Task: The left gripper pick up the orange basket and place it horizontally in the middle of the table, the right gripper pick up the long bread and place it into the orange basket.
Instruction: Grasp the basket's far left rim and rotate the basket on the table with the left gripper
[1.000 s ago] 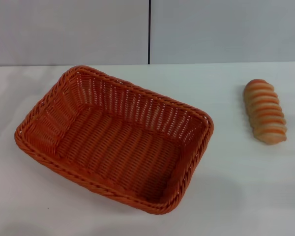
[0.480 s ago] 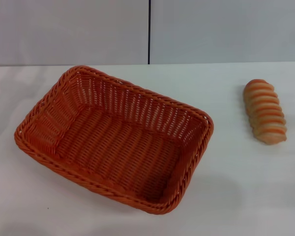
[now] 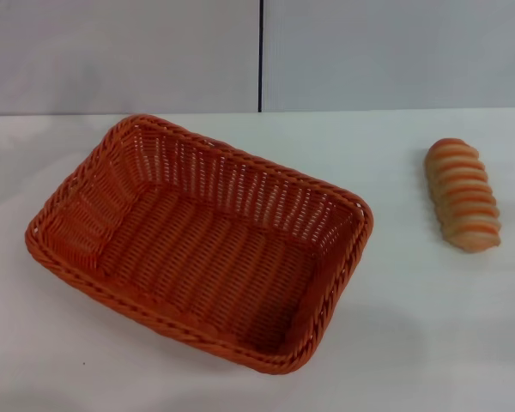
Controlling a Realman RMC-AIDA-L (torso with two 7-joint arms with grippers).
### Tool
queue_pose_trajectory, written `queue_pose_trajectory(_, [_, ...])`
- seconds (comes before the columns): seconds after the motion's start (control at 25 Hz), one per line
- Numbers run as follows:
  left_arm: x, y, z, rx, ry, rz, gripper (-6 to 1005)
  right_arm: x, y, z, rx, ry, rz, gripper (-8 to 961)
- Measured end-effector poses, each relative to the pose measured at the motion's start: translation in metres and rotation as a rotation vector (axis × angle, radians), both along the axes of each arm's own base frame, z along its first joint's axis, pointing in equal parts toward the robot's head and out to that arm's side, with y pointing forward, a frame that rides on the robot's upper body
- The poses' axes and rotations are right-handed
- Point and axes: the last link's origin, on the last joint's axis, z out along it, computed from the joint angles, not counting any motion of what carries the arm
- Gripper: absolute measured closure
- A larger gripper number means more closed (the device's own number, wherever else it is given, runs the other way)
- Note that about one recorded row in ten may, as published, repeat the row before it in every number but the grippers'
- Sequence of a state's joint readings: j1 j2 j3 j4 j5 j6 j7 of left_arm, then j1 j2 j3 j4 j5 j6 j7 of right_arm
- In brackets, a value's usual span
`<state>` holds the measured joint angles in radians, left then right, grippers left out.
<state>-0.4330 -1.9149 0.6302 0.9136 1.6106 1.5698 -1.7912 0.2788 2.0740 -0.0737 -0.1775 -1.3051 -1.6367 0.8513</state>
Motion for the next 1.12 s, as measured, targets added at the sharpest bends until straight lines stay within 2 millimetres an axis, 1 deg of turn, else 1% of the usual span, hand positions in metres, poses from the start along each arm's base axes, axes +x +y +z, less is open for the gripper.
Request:
queue_pose_trajectory(0.04, [0.001, 0.001, 0.0, -0.009, 0.016, 0.007, 371, 0.0, -0.001, 0.0, -0.001, 0.001, -0.001, 311])
queue_pose_trajectory(0.16, [0.007, 0.009, -0.007, -0.06, 0.15, 0.041, 409, 0.002, -0.003, -0.001, -0.001, 0.005, -0.01, 311])
queue_pose_trajectory(0.24, [0.01, 0.013, -0.016, -0.091, 0.224, 0.054, 369, 0.003, -0.005, -0.001, 0.0, 0.008, -0.015, 311])
queue_pose_trajectory(0.36, [0.012, 0.018, -0.026, -0.127, 0.288, 0.063, 308, 0.004, -0.006, -0.002, -0.001, 0.011, -0.018, 310])
queue_pose_trajectory(0.48, [0.014, 0.024, -0.043, -0.169, 0.369, 0.068, 279, 0.004, -0.006, -0.003, -0.004, 0.013, -0.019, 310])
queue_pose_trajectory(0.64, [0.014, 0.03, -0.06, -0.185, 0.475, 0.081, 241, 0.004, -0.007, -0.005, -0.012, 0.018, -0.019, 310])
queue_pose_trajectory(0.8, [0.014, 0.034, -0.07, -0.184, 0.532, 0.085, 202, 0.006, -0.006, -0.007, -0.022, 0.021, -0.033, 310])
queue_pose_trajectory(1.12, [0.008, 0.038, -0.088, -0.201, 0.599, 0.113, 203, 0.007, -0.006, -0.008, -0.028, 0.024, -0.046, 309])
